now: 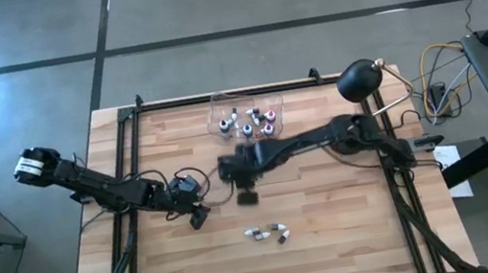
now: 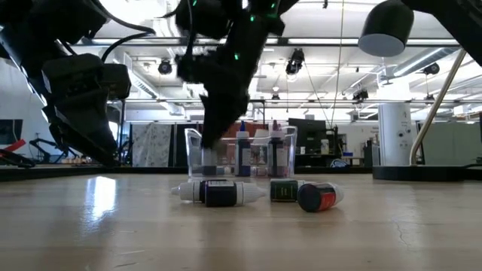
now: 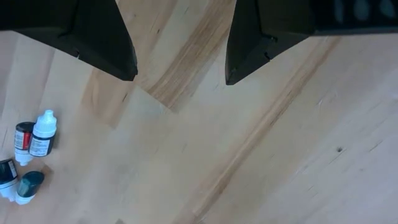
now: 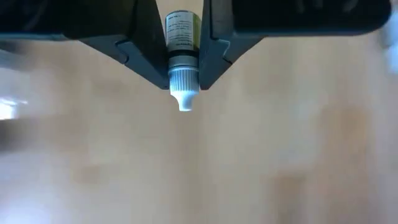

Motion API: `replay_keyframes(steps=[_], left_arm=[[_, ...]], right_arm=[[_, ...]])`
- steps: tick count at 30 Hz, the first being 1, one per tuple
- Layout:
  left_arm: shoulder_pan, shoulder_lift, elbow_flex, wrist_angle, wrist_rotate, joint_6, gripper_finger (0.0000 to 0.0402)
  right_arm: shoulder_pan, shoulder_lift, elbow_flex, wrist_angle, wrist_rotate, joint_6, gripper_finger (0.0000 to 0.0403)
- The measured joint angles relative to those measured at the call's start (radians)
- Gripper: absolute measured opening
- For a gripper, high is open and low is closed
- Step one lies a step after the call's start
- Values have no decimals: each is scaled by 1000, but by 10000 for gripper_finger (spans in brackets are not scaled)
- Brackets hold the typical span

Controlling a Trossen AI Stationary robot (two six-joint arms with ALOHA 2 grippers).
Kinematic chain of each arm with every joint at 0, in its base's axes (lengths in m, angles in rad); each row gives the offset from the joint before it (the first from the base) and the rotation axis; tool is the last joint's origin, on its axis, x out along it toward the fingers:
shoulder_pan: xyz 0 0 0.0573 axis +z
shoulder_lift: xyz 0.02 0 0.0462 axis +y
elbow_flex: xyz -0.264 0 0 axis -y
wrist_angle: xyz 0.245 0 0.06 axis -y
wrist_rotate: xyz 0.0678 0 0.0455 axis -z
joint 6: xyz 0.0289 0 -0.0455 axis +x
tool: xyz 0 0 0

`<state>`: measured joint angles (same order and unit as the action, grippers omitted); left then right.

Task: Pick & Place food coloring
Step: Put the small green food coloring bottle into the transparent bin

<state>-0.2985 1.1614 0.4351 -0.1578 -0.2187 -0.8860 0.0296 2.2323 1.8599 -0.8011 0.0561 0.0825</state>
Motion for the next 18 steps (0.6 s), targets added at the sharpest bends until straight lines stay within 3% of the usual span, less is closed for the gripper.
replay_keyframes(steps=[5,7,12,18], left_arm=[[1,-4,0,11,-7,-12,218],[2,-9,0,25,-33,-15,218],[40,-18,4,34,-79,-16,218],[122,-18,5,45,-57,13,218]], right_arm=[[-39,-148,0,57,365,99,67],[-73,-206,3,92,456,114,67],[-227,-253,0,80,366,328,68],[-323,-254,0,95,322,286,68]])
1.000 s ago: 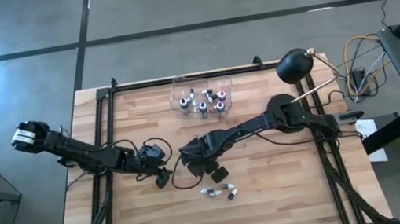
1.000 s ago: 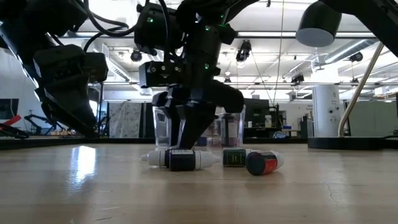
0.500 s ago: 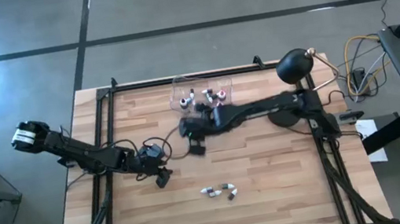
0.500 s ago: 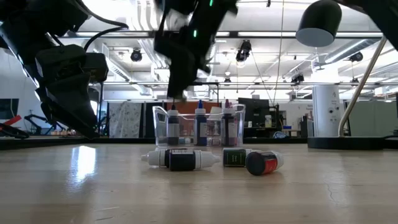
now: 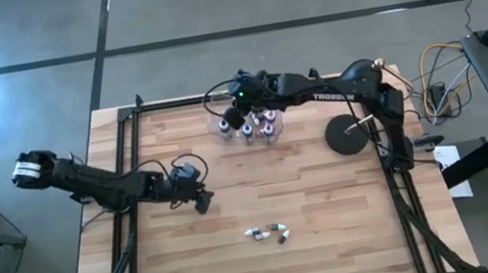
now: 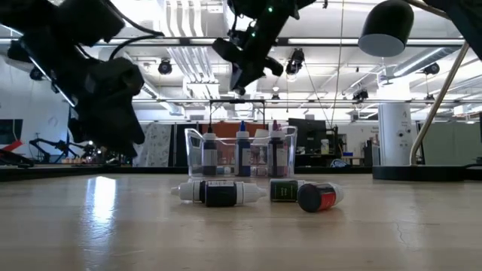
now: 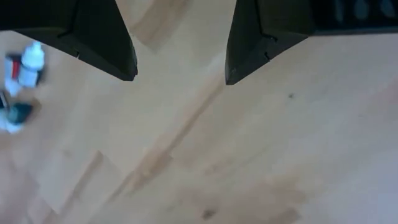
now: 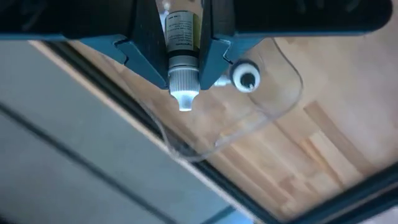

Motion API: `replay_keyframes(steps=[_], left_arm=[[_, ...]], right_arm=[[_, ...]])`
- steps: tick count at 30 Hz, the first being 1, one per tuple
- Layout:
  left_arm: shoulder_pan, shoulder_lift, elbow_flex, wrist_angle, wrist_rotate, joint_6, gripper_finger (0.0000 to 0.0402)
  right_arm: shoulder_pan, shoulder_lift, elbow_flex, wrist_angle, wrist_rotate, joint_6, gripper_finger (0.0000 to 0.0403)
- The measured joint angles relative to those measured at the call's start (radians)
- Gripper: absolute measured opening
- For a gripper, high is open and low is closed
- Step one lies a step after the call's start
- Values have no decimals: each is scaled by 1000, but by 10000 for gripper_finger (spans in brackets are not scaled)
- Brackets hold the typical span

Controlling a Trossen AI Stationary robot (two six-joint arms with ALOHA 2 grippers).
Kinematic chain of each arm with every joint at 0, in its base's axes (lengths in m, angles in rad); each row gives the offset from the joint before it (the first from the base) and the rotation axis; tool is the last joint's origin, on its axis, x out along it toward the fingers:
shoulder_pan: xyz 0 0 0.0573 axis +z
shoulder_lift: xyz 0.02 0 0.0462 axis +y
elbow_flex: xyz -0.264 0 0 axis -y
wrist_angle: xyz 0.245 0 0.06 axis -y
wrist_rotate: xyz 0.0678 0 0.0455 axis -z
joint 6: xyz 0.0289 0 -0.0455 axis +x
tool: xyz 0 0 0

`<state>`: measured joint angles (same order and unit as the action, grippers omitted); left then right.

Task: Pick & Place food coloring
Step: Put the small green food coloring bottle into the transparent bin

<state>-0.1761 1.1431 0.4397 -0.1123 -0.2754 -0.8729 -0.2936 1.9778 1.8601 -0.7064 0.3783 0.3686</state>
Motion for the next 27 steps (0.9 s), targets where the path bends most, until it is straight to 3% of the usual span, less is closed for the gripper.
replay_keyframes(steps=[5,9,17,23,27], left_arm=[[82,0,13,0,86,-50,218],[132,-2,26,2,149,-32,218],[134,-1,38,7,156,-41,218],[112,-1,33,8,157,-45,218],[108,0,32,8,157,10,218]], right_arm=[[-31,3,-11,-46,-76,53,83],[-26,1,-11,-77,-65,45,131],[0,-8,20,-174,-67,-68,218],[169,-25,47,-368,-258,-310,239],[324,-2,-11,-421,-285,-335,236]])
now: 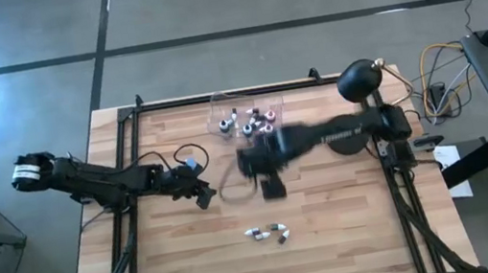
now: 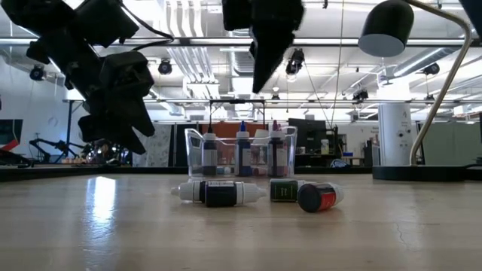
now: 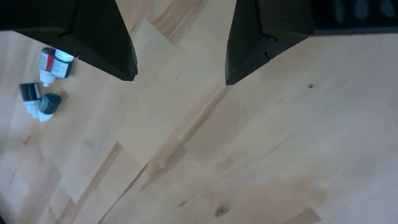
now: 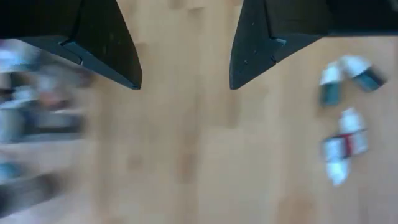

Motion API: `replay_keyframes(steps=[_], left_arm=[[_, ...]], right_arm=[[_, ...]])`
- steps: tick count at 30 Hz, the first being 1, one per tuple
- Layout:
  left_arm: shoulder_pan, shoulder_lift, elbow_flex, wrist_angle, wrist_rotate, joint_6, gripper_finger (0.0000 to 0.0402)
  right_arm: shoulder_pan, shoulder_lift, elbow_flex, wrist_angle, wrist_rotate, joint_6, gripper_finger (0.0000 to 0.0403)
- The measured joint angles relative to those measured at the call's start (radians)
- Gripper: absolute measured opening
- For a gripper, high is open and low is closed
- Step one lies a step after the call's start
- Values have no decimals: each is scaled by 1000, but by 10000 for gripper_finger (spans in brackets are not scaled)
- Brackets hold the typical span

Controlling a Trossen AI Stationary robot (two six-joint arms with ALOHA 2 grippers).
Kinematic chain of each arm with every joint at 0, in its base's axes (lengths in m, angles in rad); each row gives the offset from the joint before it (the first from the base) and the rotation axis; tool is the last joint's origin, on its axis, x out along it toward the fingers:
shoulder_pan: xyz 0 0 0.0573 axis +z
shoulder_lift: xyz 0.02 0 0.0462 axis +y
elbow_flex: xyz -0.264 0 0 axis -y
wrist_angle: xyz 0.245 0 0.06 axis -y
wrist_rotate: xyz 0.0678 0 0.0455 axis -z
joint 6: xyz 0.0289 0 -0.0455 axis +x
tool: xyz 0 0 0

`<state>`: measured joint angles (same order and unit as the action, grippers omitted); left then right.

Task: Pick & Place food coloring
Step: Put the small green food coloring bottle into the transparent bin

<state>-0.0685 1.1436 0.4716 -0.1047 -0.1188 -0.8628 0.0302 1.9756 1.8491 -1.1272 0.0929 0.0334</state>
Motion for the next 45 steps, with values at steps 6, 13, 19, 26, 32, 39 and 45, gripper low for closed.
replay_keyframes(steps=[6,13,19,26,32,39,45], left_arm=[[0,0,-1,4,-1,40,218],[0,0,-1,9,7,75,218],[0,0,-1,8,49,85,218],[0,0,-1,9,82,75,218],[0,0,-1,18,85,75,218],[0,0,-1,16,85,69,218],[0,0,-1,16,85,92,218]], right_arm=[[191,36,-89,31,-1,177,233],[326,45,-196,182,24,359,233],[355,48,-281,262,34,548,240],[361,64,-351,381,30,551,241],[360,64,-420,461,38,551,232],[360,75,-452,492,39,550,215],[360,107,-444,490,41,548,181]])
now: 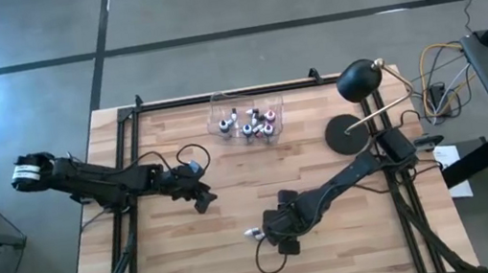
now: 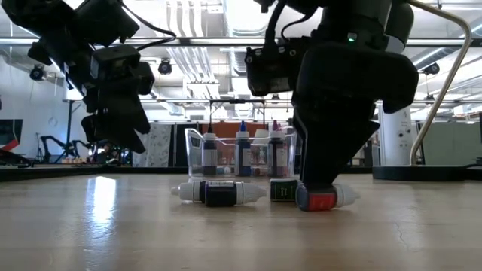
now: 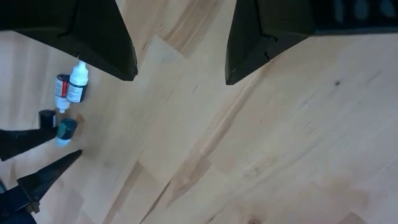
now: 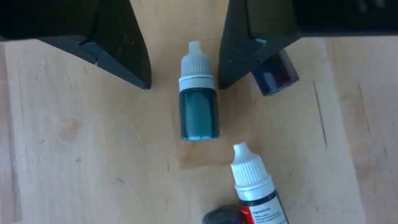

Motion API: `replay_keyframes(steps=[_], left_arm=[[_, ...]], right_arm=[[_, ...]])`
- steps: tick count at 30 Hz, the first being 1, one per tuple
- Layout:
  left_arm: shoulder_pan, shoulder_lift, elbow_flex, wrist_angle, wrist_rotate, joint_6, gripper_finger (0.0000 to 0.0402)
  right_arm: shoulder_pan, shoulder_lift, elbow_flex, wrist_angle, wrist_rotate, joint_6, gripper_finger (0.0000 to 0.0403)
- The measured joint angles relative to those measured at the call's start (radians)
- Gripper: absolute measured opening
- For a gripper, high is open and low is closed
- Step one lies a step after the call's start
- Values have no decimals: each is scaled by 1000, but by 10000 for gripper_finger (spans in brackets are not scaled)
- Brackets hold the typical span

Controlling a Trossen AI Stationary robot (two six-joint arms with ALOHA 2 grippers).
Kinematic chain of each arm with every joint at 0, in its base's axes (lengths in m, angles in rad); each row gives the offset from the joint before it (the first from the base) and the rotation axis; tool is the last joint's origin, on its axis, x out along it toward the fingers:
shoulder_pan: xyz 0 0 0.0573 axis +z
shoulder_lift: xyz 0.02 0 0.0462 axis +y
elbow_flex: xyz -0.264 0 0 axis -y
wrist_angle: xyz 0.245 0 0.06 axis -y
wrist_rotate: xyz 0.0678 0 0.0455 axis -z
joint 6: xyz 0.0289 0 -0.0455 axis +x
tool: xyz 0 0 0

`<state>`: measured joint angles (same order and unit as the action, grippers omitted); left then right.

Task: Pick & Place food coloring
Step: Put the small green food coloring bottle into the transparent bin

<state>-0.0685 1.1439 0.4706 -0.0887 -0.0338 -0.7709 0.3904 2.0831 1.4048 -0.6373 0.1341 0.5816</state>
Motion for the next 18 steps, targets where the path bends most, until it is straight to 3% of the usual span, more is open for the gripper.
replay_keyframes(steps=[13,18], left_arm=[[0,0,0,-1,13,17,218],[0,0,0,-1,13,17,218]], right_arm=[[-36,9,43,-12,-10,50,61],[-106,-99,47,-43,115,51,52]])
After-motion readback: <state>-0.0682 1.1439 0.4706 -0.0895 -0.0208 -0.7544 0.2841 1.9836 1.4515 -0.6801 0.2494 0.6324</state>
